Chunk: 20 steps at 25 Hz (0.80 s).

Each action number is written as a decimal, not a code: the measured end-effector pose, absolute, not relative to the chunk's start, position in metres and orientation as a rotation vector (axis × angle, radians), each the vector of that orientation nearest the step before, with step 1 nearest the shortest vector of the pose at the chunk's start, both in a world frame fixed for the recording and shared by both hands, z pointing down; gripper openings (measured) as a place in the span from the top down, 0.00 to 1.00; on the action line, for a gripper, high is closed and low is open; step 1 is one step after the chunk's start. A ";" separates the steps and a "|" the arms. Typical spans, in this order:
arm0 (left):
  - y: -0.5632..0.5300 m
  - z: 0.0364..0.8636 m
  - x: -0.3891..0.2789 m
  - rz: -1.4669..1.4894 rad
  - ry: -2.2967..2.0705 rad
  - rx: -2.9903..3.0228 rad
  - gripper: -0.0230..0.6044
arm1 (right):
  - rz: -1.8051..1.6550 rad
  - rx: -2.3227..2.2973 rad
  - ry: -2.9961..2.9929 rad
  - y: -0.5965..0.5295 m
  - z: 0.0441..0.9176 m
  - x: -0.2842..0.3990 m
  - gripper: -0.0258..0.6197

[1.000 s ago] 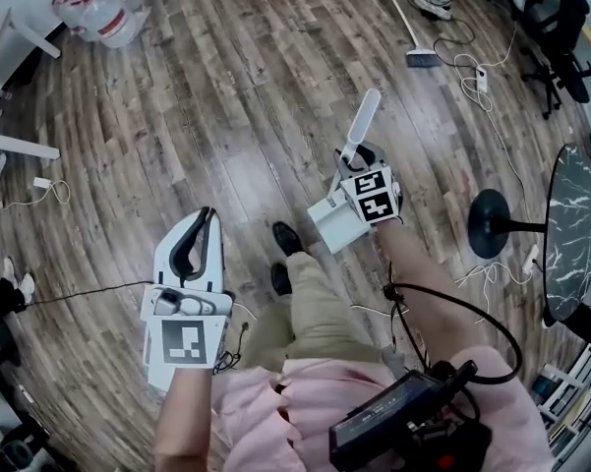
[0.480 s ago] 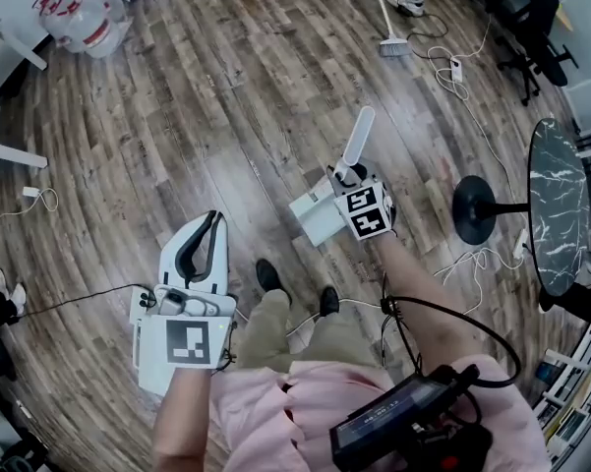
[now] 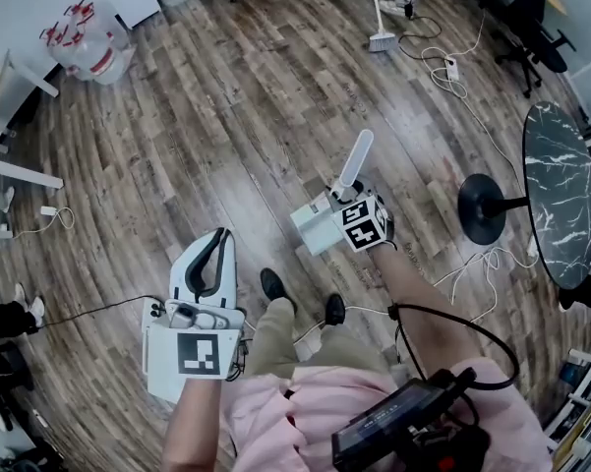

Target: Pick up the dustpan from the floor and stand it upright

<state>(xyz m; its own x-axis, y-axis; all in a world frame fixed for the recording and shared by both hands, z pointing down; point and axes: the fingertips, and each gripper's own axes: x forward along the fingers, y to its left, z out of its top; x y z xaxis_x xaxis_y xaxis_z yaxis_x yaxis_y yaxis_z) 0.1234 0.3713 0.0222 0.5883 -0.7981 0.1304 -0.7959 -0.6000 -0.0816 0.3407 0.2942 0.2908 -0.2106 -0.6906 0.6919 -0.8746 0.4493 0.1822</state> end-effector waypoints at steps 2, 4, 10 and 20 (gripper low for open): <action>0.379 0.017 0.133 -0.245 1.394 -2.769 0.93 | 0.335 1.299 -1.983 0.302 0.293 0.344 0.65; 0.387 0.012 0.144 -0.252 1.387 -2.755 0.93 | 0.333 1.289 -1.998 0.309 0.291 0.347 0.63; 0.413 -0.005 0.179 -0.227 1.361 -2.728 0.93 | 0.344 1.313 -2.046 0.341 0.267 0.361 0.63; 0.440 -0.053 0.224 -0.083 1.378 -2.703 0.93 | 0.273 1.602 -2.281 0.399 0.098 0.371 0.67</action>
<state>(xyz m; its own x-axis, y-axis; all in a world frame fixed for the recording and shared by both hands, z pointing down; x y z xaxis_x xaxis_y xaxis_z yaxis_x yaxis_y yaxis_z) 0.2245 0.4399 -0.0528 0.5877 -0.8091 0.0005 -0.8033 -0.5835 -0.1193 0.3707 0.3991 0.0979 -0.3072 -0.8722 0.3805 -0.9374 0.3462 0.0367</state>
